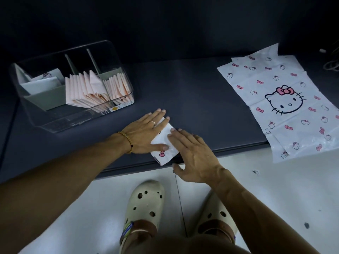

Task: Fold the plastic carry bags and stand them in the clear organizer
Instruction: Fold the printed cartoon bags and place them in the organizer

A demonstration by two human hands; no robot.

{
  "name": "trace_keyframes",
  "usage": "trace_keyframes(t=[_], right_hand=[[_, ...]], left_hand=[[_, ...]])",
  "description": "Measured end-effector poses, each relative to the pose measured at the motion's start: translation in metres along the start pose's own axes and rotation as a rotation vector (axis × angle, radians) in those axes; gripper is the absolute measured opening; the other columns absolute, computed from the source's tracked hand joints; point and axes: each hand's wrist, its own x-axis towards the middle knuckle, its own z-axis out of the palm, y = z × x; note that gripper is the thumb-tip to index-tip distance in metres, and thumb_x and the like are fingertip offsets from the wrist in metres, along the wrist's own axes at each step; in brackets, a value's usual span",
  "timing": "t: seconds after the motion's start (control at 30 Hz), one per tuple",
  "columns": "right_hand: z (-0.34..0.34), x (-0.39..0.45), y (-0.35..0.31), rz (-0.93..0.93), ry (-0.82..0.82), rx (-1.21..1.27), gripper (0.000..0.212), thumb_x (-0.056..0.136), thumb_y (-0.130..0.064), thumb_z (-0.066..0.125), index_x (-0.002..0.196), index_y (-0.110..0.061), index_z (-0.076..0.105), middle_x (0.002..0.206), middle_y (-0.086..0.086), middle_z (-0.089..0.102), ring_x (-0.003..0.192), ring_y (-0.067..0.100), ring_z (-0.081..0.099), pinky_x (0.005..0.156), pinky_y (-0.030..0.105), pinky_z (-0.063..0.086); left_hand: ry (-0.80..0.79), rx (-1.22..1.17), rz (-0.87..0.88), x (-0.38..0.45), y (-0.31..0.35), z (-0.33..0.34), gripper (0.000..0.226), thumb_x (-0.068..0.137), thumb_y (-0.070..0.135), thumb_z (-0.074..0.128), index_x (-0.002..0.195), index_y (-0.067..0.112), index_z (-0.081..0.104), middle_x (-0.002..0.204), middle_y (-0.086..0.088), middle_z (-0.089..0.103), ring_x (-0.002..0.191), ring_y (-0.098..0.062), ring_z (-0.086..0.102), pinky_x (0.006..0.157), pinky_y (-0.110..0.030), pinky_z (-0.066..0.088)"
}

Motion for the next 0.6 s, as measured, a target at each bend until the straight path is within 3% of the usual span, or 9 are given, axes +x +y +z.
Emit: trace_keyframes(t=[0.1,0.17,0.23,0.3,0.37,0.43,0.5,0.6], right_hand=[[0.007,0.006,-0.008,-0.029,-0.087,-0.025,0.079,0.08,-0.045,0.059,0.149,-0.021,0.029,0.158,-0.003,0.024,0.145,0.021,0.02,0.113,0.04,0.023],[0.008,0.005,-0.013,-0.006,-0.057,-0.007,0.076,0.079,-0.043,0.065,0.146,-0.02,0.037,0.154,-0.002,0.033,0.141,0.022,0.028,0.11,0.041,0.03],[0.008,0.004,-0.018,-0.001,-0.012,0.01,0.072,0.075,-0.041,0.072,0.139,-0.017,0.048,0.146,-0.001,0.045,0.134,0.024,0.04,0.103,0.042,0.039],[0.007,0.002,-0.022,-0.01,0.041,0.008,0.067,0.071,-0.038,0.078,0.129,-0.014,0.057,0.136,0.001,0.056,0.122,0.026,0.052,0.093,0.042,0.047],[0.004,0.002,-0.024,-0.024,0.071,-0.003,0.061,0.071,-0.037,0.078,0.124,-0.012,0.061,0.13,0.002,0.06,0.113,0.027,0.056,0.086,0.041,0.049],[0.003,0.001,-0.026,-0.029,0.081,-0.014,0.055,0.078,-0.037,0.072,0.125,-0.013,0.059,0.13,0.001,0.06,0.112,0.026,0.055,0.086,0.04,0.047],[0.001,0.001,-0.029,-0.015,0.098,0.032,0.049,0.084,-0.035,0.067,0.125,-0.012,0.059,0.124,0.003,0.063,0.109,0.028,0.055,0.085,0.041,0.047],[-0.004,0.006,-0.032,0.117,0.114,0.192,0.039,0.09,-0.038,0.059,0.122,-0.015,0.058,0.107,0.004,0.067,0.099,0.026,0.056,0.081,0.036,0.044]], left_hand=[[-0.026,0.043,0.089,-0.018,-0.009,-0.011,0.087,0.084,0.074,0.026,0.152,0.022,0.01,0.159,-0.005,-0.008,0.143,-0.012,-0.016,0.116,-0.029,-0.01],[0.127,0.045,0.085,-0.037,-0.005,-0.014,0.063,0.088,0.059,0.047,0.14,0.023,0.044,0.154,-0.011,0.028,0.143,-0.024,0.019,0.115,-0.038,0.018],[0.304,0.03,0.058,-0.058,0.004,-0.008,0.043,0.088,0.046,0.056,0.122,0.021,0.063,0.129,-0.009,0.056,0.122,-0.029,0.046,0.093,-0.04,0.04],[0.279,-0.035,-0.031,-0.077,0.012,0.001,0.051,0.09,0.053,0.041,0.128,0.023,0.058,0.125,-0.003,0.056,0.117,-0.023,0.044,0.087,-0.036,0.038],[0.168,-0.067,-0.144,-0.087,0.017,0.011,0.073,0.084,0.07,0.03,0.14,0.026,0.042,0.136,0.002,0.044,0.124,-0.018,0.033,0.094,-0.033,0.033],[0.125,-0.061,-0.174,-0.091,0.019,0.015,0.085,0.075,0.078,0.037,0.143,0.026,0.036,0.142,0.002,0.036,0.128,-0.018,0.027,0.099,-0.033,0.03],[0.155,-0.103,-0.179,-0.093,0.023,0.016,0.077,0.077,0.072,0.046,0.139,0.027,0.042,0.144,0.003,0.038,0.13,-0.018,0.028,0.1,-0.034,0.03],[0.281,-0.315,-0.224,-0.093,0.025,0.014,0.045,0.088,0.052,0.053,0.126,0.029,0.059,0.137,0.007,0.05,0.127,-0.015,0.036,0.097,-0.034,0.034]])
